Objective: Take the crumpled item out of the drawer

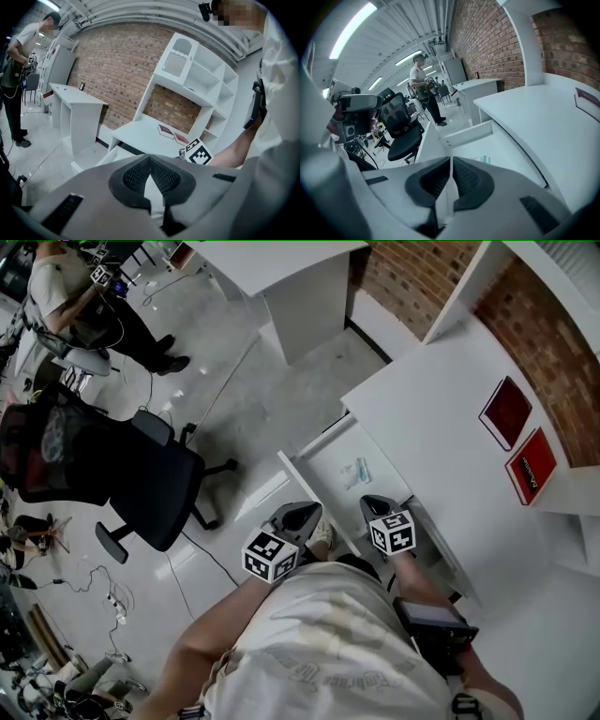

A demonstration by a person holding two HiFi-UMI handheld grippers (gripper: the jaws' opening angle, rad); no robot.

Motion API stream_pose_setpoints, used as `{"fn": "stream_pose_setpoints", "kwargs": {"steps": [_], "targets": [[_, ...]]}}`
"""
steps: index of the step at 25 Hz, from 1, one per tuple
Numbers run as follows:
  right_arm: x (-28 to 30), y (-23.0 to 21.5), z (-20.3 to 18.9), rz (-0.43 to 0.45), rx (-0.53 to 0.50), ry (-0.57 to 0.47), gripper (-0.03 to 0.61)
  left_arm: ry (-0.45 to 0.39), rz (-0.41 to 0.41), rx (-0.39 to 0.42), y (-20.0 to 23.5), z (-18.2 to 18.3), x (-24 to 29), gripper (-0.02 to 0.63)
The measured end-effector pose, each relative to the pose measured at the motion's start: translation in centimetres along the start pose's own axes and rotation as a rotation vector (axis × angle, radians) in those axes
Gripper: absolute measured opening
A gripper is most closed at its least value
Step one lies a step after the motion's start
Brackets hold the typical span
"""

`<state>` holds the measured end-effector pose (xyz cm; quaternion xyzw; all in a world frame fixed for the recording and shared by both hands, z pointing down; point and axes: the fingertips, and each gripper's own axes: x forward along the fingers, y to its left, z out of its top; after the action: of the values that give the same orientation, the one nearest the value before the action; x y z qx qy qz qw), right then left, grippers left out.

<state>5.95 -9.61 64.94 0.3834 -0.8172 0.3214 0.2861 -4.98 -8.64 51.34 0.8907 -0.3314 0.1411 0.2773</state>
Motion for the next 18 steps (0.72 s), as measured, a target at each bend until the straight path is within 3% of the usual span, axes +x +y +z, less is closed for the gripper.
{"fn": "stream_pose_setpoints", "kwargs": {"steps": [18], "targets": [[3.2,-2.4,-0.6,-0.057,0.056,0.115,0.031,-0.031,0.041,-0.075,1.9,-0.7,-0.4,0.02]]}}
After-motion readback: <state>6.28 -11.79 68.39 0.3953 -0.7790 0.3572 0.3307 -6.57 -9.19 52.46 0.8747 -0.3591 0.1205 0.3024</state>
